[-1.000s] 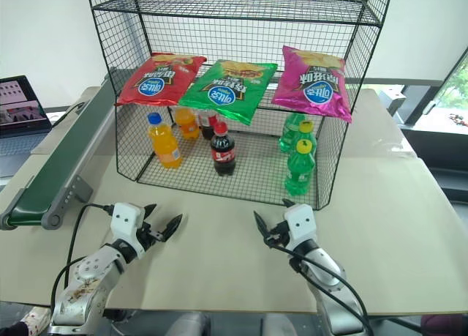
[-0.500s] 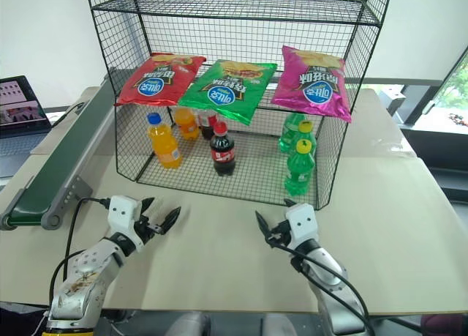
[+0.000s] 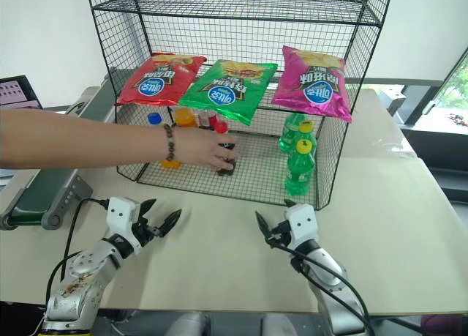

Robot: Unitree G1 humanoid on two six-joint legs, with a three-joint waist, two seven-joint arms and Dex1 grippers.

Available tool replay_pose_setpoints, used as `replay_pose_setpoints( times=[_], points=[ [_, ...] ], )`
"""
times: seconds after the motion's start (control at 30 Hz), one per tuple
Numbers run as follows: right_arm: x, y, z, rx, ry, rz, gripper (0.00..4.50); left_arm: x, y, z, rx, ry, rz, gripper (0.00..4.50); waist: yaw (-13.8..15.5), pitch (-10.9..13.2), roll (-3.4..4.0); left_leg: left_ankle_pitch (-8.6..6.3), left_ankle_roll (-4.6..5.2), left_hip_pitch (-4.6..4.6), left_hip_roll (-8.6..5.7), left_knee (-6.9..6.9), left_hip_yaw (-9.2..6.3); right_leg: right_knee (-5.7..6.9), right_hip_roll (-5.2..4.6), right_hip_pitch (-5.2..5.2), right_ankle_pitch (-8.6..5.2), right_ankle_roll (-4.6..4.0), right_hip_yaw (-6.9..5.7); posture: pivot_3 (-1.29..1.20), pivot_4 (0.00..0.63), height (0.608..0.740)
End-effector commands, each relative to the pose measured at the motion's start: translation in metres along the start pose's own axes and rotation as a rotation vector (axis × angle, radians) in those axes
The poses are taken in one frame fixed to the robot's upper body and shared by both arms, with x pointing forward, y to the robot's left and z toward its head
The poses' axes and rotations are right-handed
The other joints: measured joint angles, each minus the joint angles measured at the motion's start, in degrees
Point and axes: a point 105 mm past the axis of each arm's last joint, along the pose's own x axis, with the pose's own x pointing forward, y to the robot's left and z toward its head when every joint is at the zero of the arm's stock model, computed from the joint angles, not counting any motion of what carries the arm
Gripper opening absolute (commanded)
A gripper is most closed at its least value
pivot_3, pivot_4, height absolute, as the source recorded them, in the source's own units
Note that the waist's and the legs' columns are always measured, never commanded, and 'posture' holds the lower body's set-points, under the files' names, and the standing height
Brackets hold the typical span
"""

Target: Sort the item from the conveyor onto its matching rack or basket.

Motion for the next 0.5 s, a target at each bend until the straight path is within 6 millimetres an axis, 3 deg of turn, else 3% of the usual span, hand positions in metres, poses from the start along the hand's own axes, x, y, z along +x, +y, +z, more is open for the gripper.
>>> replay_pose_setpoints(
  times=[0.03, 0.5],
  points=[
    [0.0003, 0.0013, 0.0193, -0.015, -0.072, 0.004, 4.5, -0.002, 0.0014, 0.015, 0.036, -0.054, -0.006, 4.47, 0.0, 0.0, 0.0, 0.0, 0.0, 0.0, 0.0, 0.0, 0.0, 0.0, 0.0, 0.0, 0.0, 0.0, 0.0, 0.0, 0.15, 0.738],
    [0.0036, 0.0035, 0.0198, -0.012, -0.076, 0.011, 4.5, -0.0061, 0.0051, 0.0168, 0.041, -0.057, 0.01, 4.47, 0.0, 0.0, 0.0, 0.0, 0.0, 0.0, 0.0, 0.0, 0.0, 0.0, 0.0, 0.0, 0.0, -0.01, 0.0, 0.0, 0.15, 0.738]
  ],
)
